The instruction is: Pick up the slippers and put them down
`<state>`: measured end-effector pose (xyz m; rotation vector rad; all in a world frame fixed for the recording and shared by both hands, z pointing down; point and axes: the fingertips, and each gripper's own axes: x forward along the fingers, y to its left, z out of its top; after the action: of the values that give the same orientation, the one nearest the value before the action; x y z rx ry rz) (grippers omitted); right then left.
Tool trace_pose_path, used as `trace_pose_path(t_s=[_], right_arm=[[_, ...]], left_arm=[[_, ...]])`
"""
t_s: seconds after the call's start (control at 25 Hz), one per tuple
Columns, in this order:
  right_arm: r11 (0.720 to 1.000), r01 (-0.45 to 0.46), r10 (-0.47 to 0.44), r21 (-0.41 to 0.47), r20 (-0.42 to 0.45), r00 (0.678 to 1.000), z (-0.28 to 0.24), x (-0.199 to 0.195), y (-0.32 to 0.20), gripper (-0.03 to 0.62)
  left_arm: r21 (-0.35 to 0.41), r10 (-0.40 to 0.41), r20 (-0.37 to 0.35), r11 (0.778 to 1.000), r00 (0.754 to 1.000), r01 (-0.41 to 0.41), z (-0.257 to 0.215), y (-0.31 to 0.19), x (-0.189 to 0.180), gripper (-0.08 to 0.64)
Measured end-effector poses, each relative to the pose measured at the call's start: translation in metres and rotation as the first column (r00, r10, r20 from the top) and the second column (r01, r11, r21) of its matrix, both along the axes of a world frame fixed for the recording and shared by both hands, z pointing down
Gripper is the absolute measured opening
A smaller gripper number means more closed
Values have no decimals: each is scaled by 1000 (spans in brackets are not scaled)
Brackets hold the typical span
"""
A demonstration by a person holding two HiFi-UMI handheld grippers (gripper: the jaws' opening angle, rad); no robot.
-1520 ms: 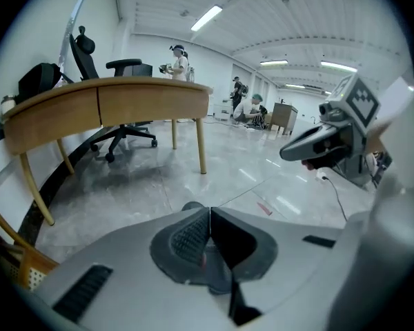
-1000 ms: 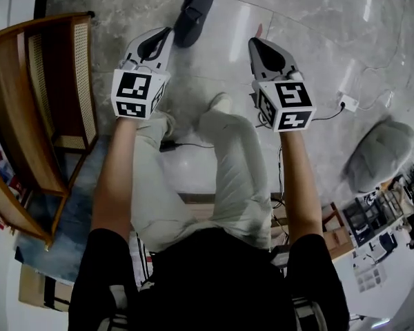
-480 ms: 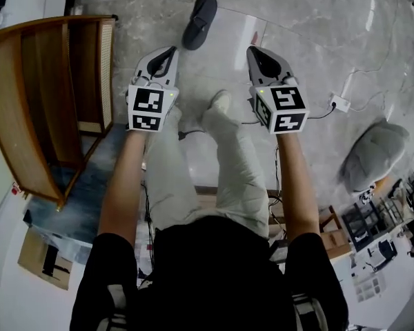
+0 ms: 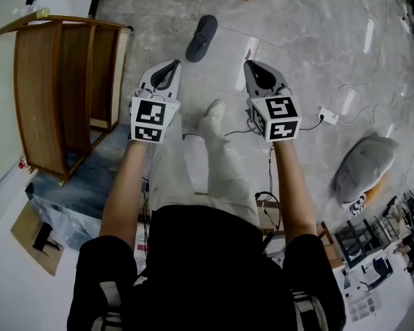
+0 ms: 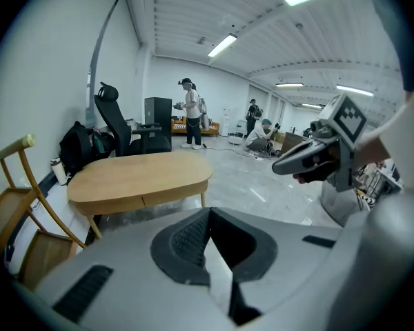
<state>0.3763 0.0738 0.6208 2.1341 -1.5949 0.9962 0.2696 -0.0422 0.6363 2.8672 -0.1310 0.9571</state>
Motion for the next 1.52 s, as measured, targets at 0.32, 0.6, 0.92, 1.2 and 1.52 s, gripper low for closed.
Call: trace_pose_path(t_s=[0.32, 0.6, 0.92, 1.2, 1.52], right_arm=[[998, 44, -42, 43, -39, 998, -66, 4, 32, -14], [996, 60, -55, 68, -74, 996, -100, 0, 61, -14], [991, 80, -68, 110, -105, 992, -137, -23, 64, -14], [982, 102, -78, 158, -152, 985, -192, -64, 67, -14], [972, 124, -78, 201, -222, 972, -237, -119, 65, -14]], left_arm=[[32, -20, -29, 999, 999, 21, -67, 32, -4, 6], [32, -56, -54, 998, 997, 58, -110, 62, -2, 6], [76, -29, -127, 996, 991, 39, -170, 69, -10, 6], [125, -16, -206, 991, 978, 43, -232, 79, -46, 6], [117, -32, -268, 991, 963, 66, -274, 87, -100, 6]])
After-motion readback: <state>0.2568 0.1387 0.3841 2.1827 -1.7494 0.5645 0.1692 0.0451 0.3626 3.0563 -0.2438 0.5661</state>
